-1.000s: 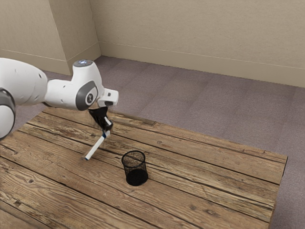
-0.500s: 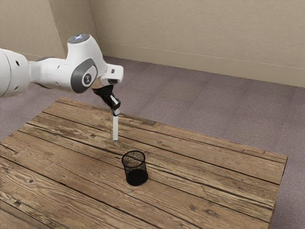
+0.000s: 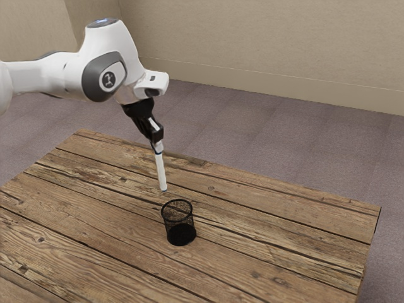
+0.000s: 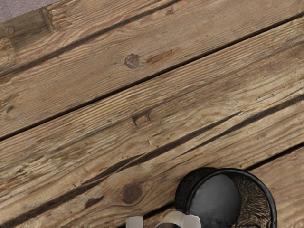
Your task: Put the marker into the pen holder.
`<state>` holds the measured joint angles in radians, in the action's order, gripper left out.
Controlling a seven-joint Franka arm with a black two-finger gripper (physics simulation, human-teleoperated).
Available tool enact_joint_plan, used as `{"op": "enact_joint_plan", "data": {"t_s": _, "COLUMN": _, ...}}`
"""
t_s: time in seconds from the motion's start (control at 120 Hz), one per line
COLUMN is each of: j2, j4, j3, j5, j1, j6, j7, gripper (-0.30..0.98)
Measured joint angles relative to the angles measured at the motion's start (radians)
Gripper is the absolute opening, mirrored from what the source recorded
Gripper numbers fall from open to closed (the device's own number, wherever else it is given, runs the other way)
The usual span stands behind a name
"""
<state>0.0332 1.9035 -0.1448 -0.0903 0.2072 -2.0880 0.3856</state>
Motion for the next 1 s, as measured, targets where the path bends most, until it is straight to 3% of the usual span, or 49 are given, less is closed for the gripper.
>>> {"op": "enact_joint_plan", "data": {"t_s": 0.225, "j2": 0.006, "j4": -0.004, "j3": 0.003, "j5": -0.059, "j1": 0.055, "j6": 0.092, "j7": -0.026, "gripper": -0.10}}
{"op": "enact_joint_plan", "data": {"t_s": 0.583, "j2": 0.053, "j4": 0.001, "j3": 0.000, "j5": -0.070, "j1": 0.070, "j6": 0.124, "j7": -0.054, "gripper": -0.10}}
{"op": "enact_joint_plan", "data": {"t_s": 0.833, "j2": 0.065, "j4": -0.008, "j3": 0.001, "j5": -0.086, "j1": 0.070, "j6": 0.129, "j7": -0.054, "gripper": 0.39}}
{"op": "enact_joint_plan", "data": {"t_s": 0.908, "j2": 0.146, "j4": -0.144, "j3": 0.004, "j5": -0.059, "j1": 0.040, "j6": 0.133, "j7": -0.050, "gripper": 0.47}}
{"op": "enact_joint_plan", "data": {"t_s": 1.0, "j2": 0.255, "j4": -0.344, "j3": 0.021, "j5": -0.040, "j1": -0.087, "j6": 0.175, "j7": -0.041, "gripper": 0.54}}
